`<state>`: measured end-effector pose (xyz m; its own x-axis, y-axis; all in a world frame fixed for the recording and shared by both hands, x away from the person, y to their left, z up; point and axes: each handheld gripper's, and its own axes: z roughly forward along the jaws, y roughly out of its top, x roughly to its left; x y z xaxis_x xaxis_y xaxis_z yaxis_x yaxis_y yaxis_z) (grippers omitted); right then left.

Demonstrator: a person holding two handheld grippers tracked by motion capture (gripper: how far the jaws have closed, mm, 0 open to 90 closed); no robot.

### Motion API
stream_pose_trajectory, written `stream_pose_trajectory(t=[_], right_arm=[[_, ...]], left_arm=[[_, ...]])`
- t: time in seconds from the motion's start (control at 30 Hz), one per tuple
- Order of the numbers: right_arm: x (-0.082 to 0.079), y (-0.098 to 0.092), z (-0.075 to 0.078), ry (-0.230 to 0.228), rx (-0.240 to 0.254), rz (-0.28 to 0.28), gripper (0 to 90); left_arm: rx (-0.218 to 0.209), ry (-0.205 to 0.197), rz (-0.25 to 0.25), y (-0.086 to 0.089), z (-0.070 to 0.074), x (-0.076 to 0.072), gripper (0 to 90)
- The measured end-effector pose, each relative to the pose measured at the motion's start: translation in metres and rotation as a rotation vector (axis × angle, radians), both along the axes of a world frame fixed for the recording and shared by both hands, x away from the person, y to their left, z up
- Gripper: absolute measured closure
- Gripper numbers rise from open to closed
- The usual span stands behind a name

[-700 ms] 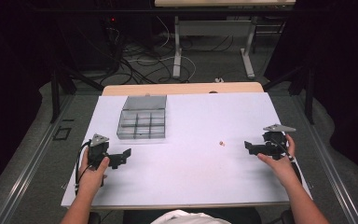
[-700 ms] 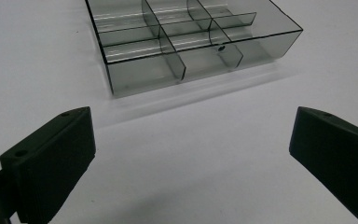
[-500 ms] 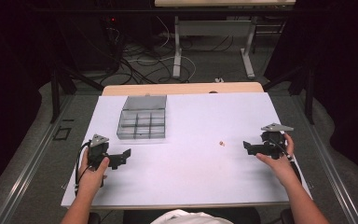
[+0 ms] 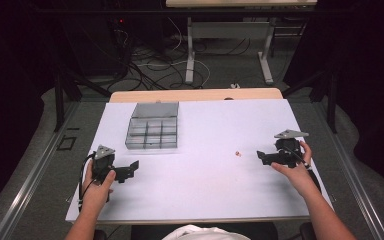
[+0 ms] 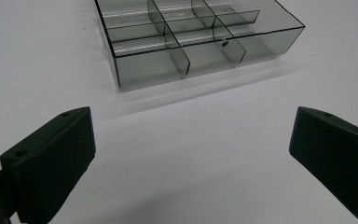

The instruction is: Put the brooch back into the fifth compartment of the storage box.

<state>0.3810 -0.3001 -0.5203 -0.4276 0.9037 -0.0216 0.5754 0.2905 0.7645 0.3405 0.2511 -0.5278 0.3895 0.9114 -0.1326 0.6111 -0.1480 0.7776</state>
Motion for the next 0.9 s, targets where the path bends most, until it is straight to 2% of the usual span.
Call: stream_pose_trajectory(t=[0.13,0.17,0.43,0.73,0.9], right_arm=[[0.001,0.003,0.002,-0.003,-0.013,0.023,12.3],[0.002,0.006,0.005,-0.004,-0.021,0.045,15.5],[0.007,0.016,0.012,0.008,-0.046,0.110,18.2],[0.013,0.024,0.018,0.025,-0.074,0.121,23.5],[0.017,0.027,0.022,0.046,-0.081,0.149,26.2]], left_arm=[[-0.003,-0.006,0.009,0.000,0.000,-0.001,0.5],[0.008,-0.002,0.002,0.001,0.001,-0.002,0.5],[0.005,-0.006,0.003,0.001,0.001,-0.003,0.5],[0.012,-0.002,-0.003,0.001,0.001,-0.003,0.5],[0.010,-0.003,-0.002,0.001,0.001,-0.003,0.4]])
